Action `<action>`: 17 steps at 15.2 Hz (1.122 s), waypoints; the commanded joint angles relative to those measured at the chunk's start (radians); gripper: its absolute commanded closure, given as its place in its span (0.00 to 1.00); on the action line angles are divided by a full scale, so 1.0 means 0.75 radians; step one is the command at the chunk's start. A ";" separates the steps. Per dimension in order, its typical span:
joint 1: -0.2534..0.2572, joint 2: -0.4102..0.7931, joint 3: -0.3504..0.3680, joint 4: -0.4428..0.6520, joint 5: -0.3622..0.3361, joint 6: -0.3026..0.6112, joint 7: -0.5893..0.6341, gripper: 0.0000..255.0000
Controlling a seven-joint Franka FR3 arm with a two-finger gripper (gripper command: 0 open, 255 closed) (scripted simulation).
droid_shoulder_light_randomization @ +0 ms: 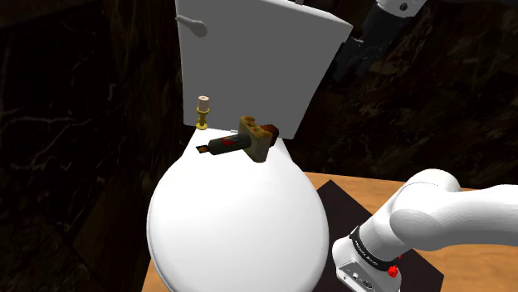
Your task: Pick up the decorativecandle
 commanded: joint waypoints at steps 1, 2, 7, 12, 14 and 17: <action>0.000 0.000 0.000 0.000 0.000 0.000 0.000 0.00; 0.005 0.023 0.010 -0.015 0.016 0.021 0.019 0.00; 0.034 0.155 0.061 -0.076 0.098 0.129 0.106 0.00; 0.066 0.314 0.112 -0.107 0.180 0.243 0.184 0.00; 0.079 0.385 0.133 -0.111 0.213 0.290 0.212 0.00; 0.100 0.498 0.162 -0.108 0.260 0.359 0.252 0.00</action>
